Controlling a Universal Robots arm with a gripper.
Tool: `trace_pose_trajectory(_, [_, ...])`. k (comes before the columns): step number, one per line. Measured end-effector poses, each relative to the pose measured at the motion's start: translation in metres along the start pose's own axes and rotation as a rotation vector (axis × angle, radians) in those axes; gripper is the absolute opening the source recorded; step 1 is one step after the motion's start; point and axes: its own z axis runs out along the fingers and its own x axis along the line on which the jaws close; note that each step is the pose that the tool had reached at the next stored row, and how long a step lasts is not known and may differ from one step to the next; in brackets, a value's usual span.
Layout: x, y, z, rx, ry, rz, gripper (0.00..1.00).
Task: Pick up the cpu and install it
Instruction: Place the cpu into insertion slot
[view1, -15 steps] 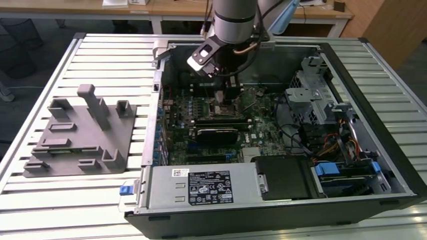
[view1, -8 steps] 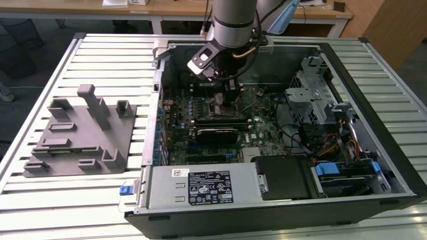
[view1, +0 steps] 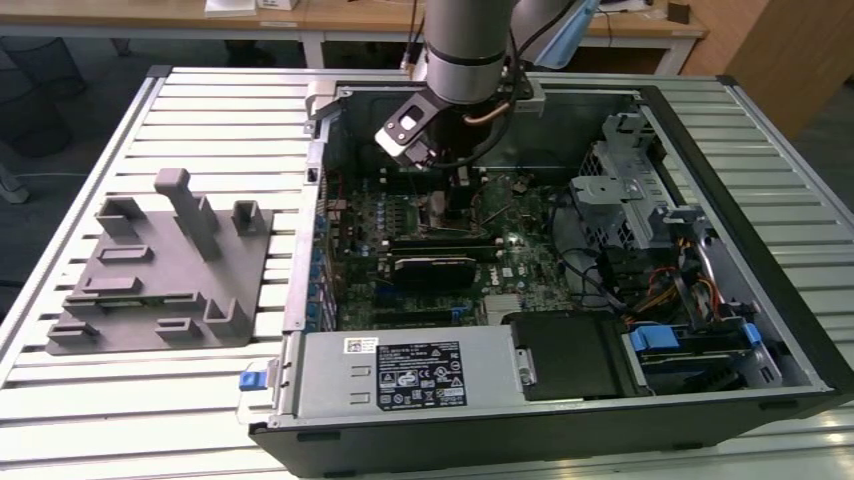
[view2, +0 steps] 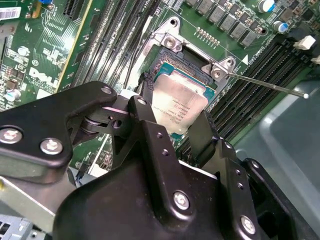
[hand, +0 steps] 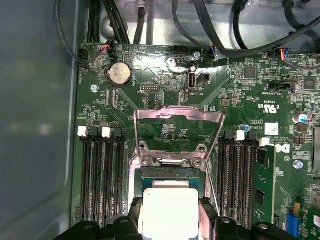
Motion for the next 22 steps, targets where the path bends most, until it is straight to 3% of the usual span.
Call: trace_pose_trajectory(22, [-0.0008,-0.0004,0.0141,0.0000,0.0001,0.002,0.53])
